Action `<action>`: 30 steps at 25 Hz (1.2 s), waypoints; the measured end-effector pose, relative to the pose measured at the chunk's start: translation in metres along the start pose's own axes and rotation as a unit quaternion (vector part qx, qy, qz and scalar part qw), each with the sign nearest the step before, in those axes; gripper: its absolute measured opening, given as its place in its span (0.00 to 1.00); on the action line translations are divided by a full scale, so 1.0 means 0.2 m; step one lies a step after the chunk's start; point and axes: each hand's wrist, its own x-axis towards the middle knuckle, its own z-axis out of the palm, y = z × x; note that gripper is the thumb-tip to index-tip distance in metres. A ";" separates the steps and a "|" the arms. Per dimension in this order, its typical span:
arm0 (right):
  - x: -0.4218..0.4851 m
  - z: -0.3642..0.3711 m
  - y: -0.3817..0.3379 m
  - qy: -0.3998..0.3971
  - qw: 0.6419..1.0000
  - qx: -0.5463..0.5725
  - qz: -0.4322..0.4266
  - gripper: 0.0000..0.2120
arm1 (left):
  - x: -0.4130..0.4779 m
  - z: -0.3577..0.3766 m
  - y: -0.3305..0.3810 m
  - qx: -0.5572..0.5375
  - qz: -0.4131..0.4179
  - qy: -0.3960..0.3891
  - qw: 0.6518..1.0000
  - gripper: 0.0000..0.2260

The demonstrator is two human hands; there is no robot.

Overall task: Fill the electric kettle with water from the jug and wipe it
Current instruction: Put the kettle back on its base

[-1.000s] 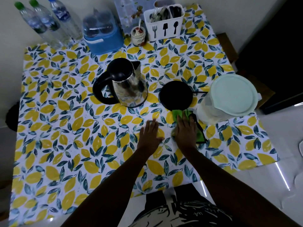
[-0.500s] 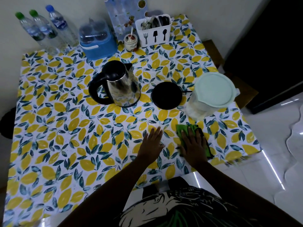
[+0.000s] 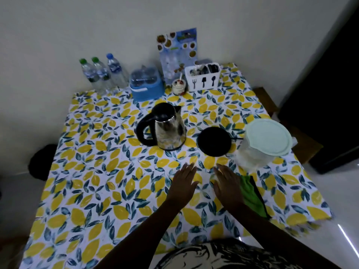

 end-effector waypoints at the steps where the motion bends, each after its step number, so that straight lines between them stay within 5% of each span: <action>1: 0.10 -0.01 -0.06 0.022 0.999 0.023 -0.031 0.21 | 0.01 -0.04 -0.04 -0.005 -0.011 0.033 0.999 0.24; 5: 0.58 -0.09 -0.33 0.053 0.990 0.075 -0.110 0.25 | 0.09 -0.29 -0.23 -0.012 -0.067 0.178 0.982 0.19; 10: 1.01 -0.13 -0.57 0.002 0.986 0.054 -0.157 0.42 | 0.26 -0.63 -0.41 -0.030 -0.124 0.282 0.951 0.20; 15: 1.19 -0.07 -0.65 -0.058 0.986 0.034 -0.150 0.47 | 0.40 -0.77 -0.56 -0.118 -0.160 0.226 0.954 0.27; 22: 1.16 -0.05 -0.63 -0.037 0.983 0.124 -0.132 0.43 | 0.50 -0.80 -0.67 -0.144 -0.180 0.215 0.949 0.18; 30: 1.08 -0.31 -0.47 0.033 0.984 0.167 -0.053 0.40 | 0.61 -0.83 -0.41 -0.151 -0.079 0.239 0.956 0.16</action>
